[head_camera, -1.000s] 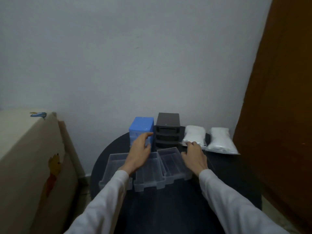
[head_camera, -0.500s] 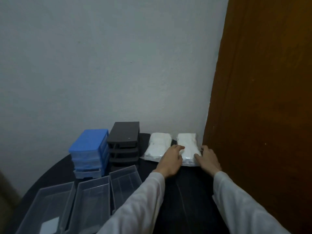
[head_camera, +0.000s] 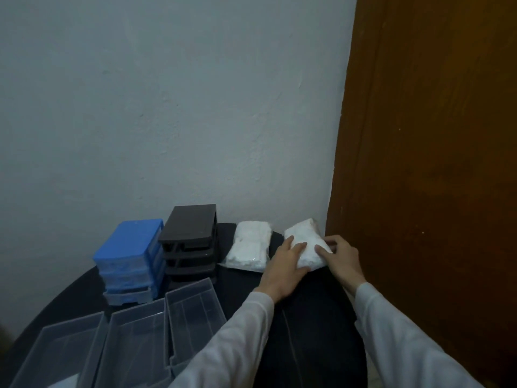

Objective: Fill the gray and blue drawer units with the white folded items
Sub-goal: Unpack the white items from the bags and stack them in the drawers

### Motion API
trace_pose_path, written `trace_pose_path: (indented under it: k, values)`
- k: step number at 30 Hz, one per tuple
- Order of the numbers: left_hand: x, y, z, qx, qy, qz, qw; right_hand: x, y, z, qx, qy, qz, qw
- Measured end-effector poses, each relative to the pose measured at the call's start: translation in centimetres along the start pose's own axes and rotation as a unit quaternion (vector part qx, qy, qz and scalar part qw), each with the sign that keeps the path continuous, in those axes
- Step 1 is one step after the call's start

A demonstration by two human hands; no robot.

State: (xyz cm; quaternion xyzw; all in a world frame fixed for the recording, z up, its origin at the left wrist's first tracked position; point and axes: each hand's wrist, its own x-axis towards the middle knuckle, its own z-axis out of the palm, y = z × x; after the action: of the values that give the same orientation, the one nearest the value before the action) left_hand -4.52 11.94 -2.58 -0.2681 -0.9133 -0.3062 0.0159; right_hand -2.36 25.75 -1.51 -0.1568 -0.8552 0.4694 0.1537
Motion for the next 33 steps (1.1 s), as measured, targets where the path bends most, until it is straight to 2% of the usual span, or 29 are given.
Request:
trace_pose_path:
  k: [5, 8, 10, 12, 15, 17, 20, 24, 25, 27, 30, 33]
  values:
    - [-2.3, 2.4, -1.0, 0.017, 0.055, 0.070, 0.996, -0.9, -2.0, -2.4, -0.021, 0.027, 0.010, 0.999]
    - [-3.9, 3.6, -1.9, -0.007, 0.133, 0.100, 0.986, -1.8, -3.4, -3.4, -0.040, 0.033, 0.009, 0.999]
    - [-4.9, 4.3, -2.6, 0.019, 0.188, 0.139, 0.972, -2.5, -4.2, -4.0, -0.046, 0.035, 0.005, 0.998]
    - [-6.0, 5.1, -3.2, 0.014, 0.193, 0.158, 0.968, -3.4, -4.8, -4.6, -0.044, 0.031, 0.002, 0.999]
    - [-7.5, 5.9, -3.9, -0.019, 0.157, 0.158, 0.975, -4.9, -5.6, -5.3, -0.052, 0.016, -0.013, 0.998]
    - [-8.3, 6.3, -4.3, -0.075, 0.152, 0.143, 0.975, -6.1, -6.1, -5.6, -0.041, -0.002, -0.028, 0.999]
    - [-9.4, 6.7, -4.7, -0.197, 0.152, 0.075, 0.966, -8.0, -6.4, -5.7, 0.035, -0.029, -0.055, 0.997]
    - [-10.3, 6.5, -4.8, -0.329, 0.179, -0.007, 0.927, -10.9, -6.1, -5.2, 0.039, 0.025, -0.113, 0.992]
    - [-10.4, 6.4, -4.7, -0.367, 0.173, -0.027, 0.914, -11.6, -6.1, -5.0, 0.032, 0.025, -0.128, 0.991]
    - [-10.6, 6.4, -4.9, -0.436, 0.144, -0.061, 0.886, -12.8, -6.4, -4.6, 0.027, -0.026, -0.138, 0.990]
    - [-11.0, 6.4, -5.3, -0.481, 0.105, -0.089, 0.866, -13.5, -6.6, -4.2, 0.010, -0.071, -0.148, 0.986]
    - [-11.1, 6.0, -5.9, -0.480, 0.061, -0.084, 0.871, -13.6, -6.6, -4.5, 0.046, -0.099, -0.149, 0.983]
